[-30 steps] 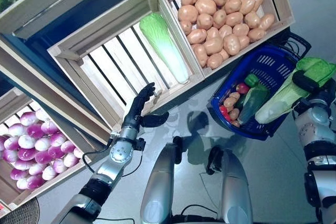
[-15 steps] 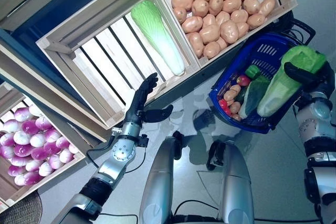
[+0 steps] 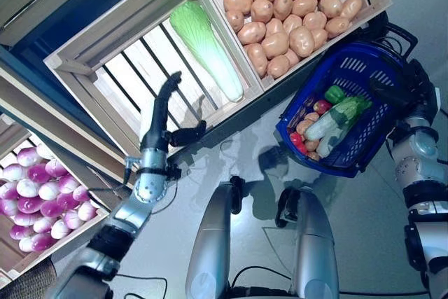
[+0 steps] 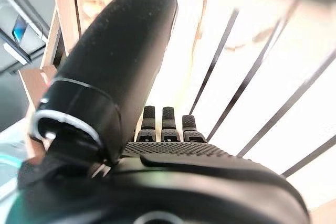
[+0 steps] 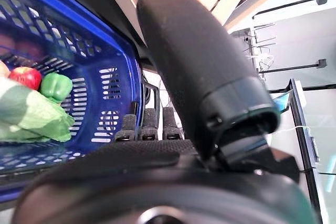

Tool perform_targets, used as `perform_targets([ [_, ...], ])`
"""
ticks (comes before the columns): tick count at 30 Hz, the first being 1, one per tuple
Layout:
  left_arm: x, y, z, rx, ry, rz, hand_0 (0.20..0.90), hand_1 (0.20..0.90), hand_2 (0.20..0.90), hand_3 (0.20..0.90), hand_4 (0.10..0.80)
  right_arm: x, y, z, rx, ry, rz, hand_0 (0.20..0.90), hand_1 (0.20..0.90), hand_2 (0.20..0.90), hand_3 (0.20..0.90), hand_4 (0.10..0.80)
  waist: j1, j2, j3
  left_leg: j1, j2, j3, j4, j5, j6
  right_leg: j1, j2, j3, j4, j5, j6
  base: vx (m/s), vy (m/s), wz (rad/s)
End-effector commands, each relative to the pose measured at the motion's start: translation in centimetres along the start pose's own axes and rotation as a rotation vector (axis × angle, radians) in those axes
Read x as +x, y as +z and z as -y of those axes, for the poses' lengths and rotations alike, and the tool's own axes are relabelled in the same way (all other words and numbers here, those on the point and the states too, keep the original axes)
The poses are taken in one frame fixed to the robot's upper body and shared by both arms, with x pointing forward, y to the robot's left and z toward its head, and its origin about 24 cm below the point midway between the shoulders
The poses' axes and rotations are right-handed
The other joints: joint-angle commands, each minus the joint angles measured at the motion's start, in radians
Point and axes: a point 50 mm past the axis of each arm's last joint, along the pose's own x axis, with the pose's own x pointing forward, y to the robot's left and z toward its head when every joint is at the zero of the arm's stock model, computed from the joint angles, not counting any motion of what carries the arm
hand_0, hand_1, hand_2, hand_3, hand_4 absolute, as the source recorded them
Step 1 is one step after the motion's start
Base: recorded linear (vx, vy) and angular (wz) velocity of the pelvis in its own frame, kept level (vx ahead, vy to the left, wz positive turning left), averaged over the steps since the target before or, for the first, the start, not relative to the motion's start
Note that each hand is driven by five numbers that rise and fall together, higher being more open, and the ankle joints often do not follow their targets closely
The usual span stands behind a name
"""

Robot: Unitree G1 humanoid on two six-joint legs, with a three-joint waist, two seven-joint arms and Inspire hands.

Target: Put vegetables into the basket

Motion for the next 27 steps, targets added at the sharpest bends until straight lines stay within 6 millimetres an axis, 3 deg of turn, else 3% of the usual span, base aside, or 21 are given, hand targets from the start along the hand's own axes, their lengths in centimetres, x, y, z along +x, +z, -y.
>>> perform_targets([
  [1,4.0,1.6,-5.4,0.295,0.26,0.1,0.9,0.9,0.9,0.9,0.8,0.5,5.7,-2.2,0.067,0.136,0.272,0.9,0.9,0.9,0.9,0.8,-0.041,-0.001,-0.027,0.078,0.002,0.059,0.033,-0.092,0.056,0.059,0.006,-0.002,-0.061,0.086,-0.059,0.035,0.101,-0.11],
  [6,6.3,1.3,-8.4,0.647,0.321,0.083,0.9,0.9,0.9,0.9,0.8,0.4,5.2,-2.6,0.032,0.177,0.237,0.9,0.9,0.9,0.9,0.8,-0.069,-0.001,-0.025,0.071,0.017,0.082,0.033,-0.099,0.054,0.034,0.011,0.021,-0.056,0.091,-0.055,0.011,0.077,-0.16],
  [11,7.7,1.0,-10.0,0.861,0.298,0.05,0.9,0.9,0.9,0.9,0.8,0.5,5.1,-2.6,0.04,0.178,0.222,0.9,0.9,0.9,0.9,0.8,-0.092,0.001,-0.017,0.066,0.029,0.103,0.022,-0.098,0.049,0.011,0.019,0.04,-0.061,0.098,-0.048,-0.002,0.072,-0.16],
  [20,9.5,0.7,-10.6,1.083,0.178,-0.009,0.9,0.9,0.9,0.9,0.8,1.3,5.8,-2.5,0.053,0.161,0.21,0.9,0.9,0.9,0.9,0.8,-0.107,0.001,-0.006,0.023,0.043,0.118,0.029,-0.104,0.048,-0.042,0.027,0.056,-0.059,0.108,-0.036,0.004,0.04,-0.12],
  [27,10.0,0.0,-11.6,1.119,0.172,-0.084,0.9,0.9,0.9,0.9,0.8,1.6,5.6,-2.4,0.097,0.156,0.188,0.9,0.9,0.9,0.9,0.8,-0.108,-0.006,-0.005,-0.016,0.043,0.116,0.028,-0.101,0.048,-0.082,0.036,0.06,-0.062,0.119,-0.028,0.0,0.002,-0.02],
])
